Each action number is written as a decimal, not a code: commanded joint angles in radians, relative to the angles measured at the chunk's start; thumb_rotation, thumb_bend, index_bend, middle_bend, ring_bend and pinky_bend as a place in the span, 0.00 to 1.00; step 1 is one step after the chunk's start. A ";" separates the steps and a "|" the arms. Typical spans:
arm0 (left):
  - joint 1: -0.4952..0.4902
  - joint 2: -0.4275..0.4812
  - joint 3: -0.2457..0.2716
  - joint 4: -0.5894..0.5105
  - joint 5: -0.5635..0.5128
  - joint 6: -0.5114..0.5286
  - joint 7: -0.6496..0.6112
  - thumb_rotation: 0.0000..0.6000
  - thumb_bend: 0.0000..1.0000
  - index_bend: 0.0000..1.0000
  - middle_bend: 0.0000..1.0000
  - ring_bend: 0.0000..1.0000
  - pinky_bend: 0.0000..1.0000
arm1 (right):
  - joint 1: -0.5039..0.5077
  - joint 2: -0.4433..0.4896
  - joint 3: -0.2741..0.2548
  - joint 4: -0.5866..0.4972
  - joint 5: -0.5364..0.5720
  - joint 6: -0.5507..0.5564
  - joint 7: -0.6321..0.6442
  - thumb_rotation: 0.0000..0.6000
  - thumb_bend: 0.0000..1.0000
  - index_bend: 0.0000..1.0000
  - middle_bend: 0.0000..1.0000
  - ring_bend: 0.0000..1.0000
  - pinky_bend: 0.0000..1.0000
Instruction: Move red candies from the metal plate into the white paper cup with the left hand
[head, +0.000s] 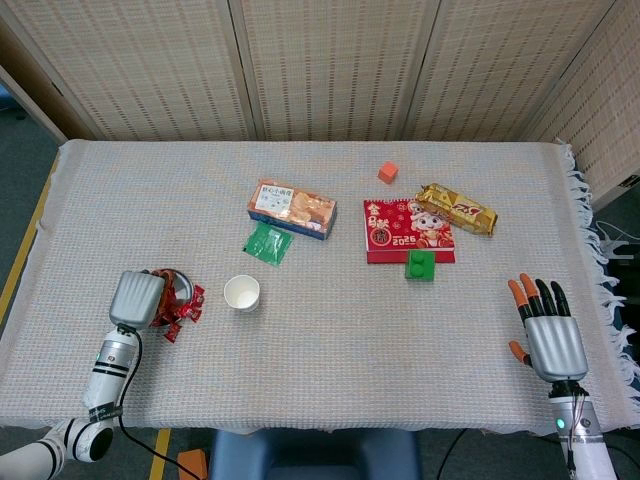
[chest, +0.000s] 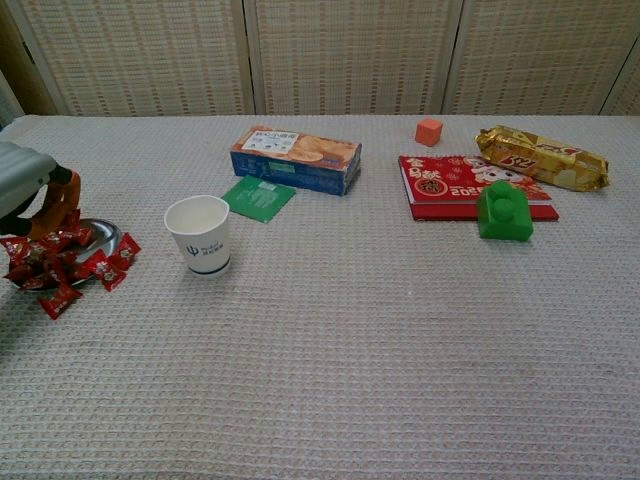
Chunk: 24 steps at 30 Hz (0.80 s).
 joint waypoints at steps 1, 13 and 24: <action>0.003 0.013 -0.007 -0.023 0.008 0.018 0.007 1.00 0.74 0.75 0.74 0.66 1.00 | 0.000 0.001 -0.001 -0.001 -0.002 0.000 0.001 1.00 0.12 0.00 0.00 0.00 0.00; -0.021 0.035 -0.027 -0.144 0.038 0.037 0.066 1.00 0.74 0.75 0.74 0.66 1.00 | 0.003 0.005 -0.007 -0.003 -0.008 -0.006 0.010 1.00 0.12 0.00 0.00 0.00 0.00; -0.118 -0.053 -0.068 -0.174 0.032 -0.019 0.192 1.00 0.74 0.74 0.74 0.66 1.00 | 0.004 0.013 -0.004 -0.006 -0.001 -0.008 0.020 1.00 0.12 0.00 0.00 0.00 0.00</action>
